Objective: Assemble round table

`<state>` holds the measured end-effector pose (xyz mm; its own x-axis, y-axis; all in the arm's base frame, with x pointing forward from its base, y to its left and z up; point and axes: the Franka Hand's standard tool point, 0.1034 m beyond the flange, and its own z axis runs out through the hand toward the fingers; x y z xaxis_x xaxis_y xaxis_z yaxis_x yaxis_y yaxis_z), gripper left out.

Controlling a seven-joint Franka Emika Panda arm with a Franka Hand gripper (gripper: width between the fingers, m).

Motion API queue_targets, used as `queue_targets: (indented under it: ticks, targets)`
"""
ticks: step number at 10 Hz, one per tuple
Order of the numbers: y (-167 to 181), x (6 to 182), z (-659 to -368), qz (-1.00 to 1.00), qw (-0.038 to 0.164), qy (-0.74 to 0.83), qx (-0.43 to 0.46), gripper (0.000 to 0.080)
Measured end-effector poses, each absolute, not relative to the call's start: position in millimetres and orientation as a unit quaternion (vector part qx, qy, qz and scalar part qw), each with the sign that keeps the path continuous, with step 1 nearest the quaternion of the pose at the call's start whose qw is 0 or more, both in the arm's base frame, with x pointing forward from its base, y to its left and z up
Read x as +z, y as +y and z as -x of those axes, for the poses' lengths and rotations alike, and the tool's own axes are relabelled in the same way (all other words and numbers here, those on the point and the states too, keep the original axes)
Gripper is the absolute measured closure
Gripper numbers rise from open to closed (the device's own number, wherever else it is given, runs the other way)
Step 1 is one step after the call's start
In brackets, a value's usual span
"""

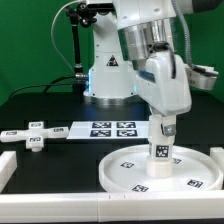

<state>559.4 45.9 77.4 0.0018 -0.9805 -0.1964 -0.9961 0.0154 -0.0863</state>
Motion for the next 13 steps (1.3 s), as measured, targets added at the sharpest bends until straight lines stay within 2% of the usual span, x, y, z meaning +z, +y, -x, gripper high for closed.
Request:
queue_targets:
  ticks: [4, 5, 6, 11, 13]
  targets:
    - [46.8, 77.3, -559.4, 0.669, 0.106, 0.735, 0.047, 0.0389]
    - [46.8, 77.0, -558.8, 0.688, 0.105, 0.716, 0.045, 0.0214]
    - [46.7, 76.2, -557.2, 0.706, 0.103, 0.699, 0.046, 0.0169]
    - [45.1, 76.3, -557.6, 0.823, 0.110, 0.557, 0.024, 0.0150]
    - [43.0, 76.3, -556.3, 0.890, 0.098, 0.445, 0.015, 0.0150]
